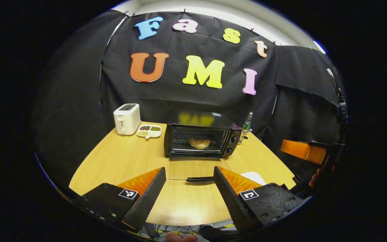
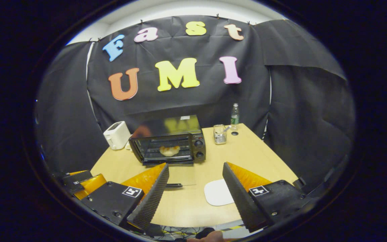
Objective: Open the electric oven with the left hand, put the food in, and close the electric oven.
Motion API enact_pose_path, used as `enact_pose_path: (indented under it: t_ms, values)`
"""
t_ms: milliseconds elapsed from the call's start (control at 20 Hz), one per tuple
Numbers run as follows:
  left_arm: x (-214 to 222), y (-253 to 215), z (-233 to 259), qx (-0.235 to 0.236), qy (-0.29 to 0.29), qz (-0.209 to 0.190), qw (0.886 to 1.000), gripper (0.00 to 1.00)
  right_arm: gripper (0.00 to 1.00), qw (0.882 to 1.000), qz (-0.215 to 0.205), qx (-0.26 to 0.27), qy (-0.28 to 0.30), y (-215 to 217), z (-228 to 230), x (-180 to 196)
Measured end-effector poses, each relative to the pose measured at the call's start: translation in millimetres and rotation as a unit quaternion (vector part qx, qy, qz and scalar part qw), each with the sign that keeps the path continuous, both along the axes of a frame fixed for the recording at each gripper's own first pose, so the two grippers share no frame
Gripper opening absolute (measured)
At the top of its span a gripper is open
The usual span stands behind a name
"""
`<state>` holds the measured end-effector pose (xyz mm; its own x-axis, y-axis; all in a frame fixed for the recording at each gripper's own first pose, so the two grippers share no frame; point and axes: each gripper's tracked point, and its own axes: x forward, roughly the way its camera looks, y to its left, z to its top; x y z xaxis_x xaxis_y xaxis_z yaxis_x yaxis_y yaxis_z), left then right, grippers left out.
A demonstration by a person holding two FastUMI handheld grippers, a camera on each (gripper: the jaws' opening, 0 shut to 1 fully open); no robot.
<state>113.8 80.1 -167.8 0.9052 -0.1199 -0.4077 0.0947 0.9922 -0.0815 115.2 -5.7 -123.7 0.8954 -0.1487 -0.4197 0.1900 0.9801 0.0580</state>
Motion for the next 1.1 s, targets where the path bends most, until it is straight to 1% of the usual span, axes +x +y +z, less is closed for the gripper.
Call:
enact_pose_path:
  t_ms: [100, 250, 400, 550, 650, 850, 1100]
  values:
    - [9, -16, -25, -0.004, 0.019, -0.002, 1.0, 0.94, 0.97, 1.0, -0.017, -0.009, 0.004, -19, 2, -12]
    - [16, -31, -66, -0.019, 0.065, 0.001, 0.998, 0.94, 0.97, 0.999, -0.046, -0.025, 0.01, -50, 4, -28]
    - [29, -39, -106, -0.01, 0.094, -0.001, 0.996, 0.94, 0.97, 0.996, -0.071, -0.041, 0.027, -71, -4, -45]
    - [40, -45, -140, -0.003, 0.115, 0.0, 0.993, 0.94, 0.97, 0.994, -0.074, -0.06, 0.05, -81, -17, -55]
    - [40, -46, -157, -0.001, 0.131, 0.0, 0.991, 0.94, 0.98, 0.993, -0.071, -0.064, 0.062, -83, -20, -56]
    - [49, -52, -185, 0.007, 0.15, 0.002, 0.989, 0.94, 0.99, 0.993, -0.081, -0.054, 0.072, -94, -22, -54]
    - [69, -52, -209, 0.017, 0.171, 0.022, 0.985, 0.94, 1.0, 0.992, -0.087, -0.048, 0.075, -101, -21, -43]
